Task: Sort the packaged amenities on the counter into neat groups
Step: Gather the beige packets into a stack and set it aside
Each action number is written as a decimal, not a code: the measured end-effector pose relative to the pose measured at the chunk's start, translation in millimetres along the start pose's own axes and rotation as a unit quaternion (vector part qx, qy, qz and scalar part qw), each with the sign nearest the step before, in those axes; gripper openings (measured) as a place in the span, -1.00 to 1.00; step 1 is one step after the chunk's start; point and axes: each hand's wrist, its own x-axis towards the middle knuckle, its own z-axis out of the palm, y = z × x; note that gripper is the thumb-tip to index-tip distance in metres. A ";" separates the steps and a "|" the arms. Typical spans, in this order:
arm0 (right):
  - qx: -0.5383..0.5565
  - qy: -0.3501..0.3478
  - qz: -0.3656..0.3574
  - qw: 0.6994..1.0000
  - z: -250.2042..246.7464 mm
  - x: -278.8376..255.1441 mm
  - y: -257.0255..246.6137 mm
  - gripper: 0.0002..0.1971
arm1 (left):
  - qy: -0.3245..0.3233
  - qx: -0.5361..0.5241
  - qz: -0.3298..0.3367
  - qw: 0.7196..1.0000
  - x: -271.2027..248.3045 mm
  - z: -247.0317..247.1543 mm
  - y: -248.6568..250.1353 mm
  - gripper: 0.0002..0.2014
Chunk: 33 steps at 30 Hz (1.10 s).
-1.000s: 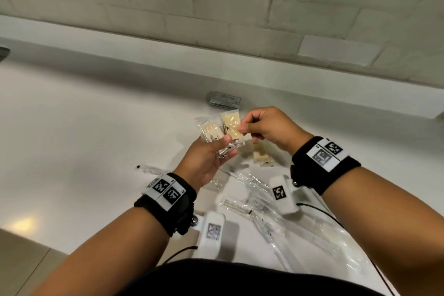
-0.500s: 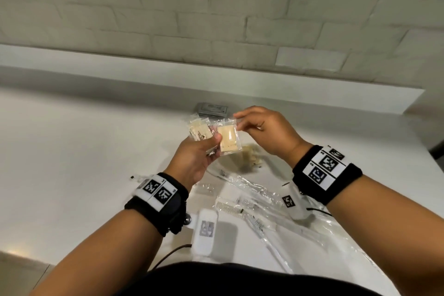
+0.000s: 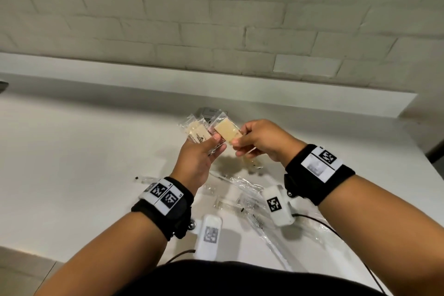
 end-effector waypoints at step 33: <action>-0.348 0.058 -0.079 0.932 -26.4 13.9 -1.6 -0.78 | 0.026 0.023 -0.090 0.995 8.1 5.5 -15.2 -0.80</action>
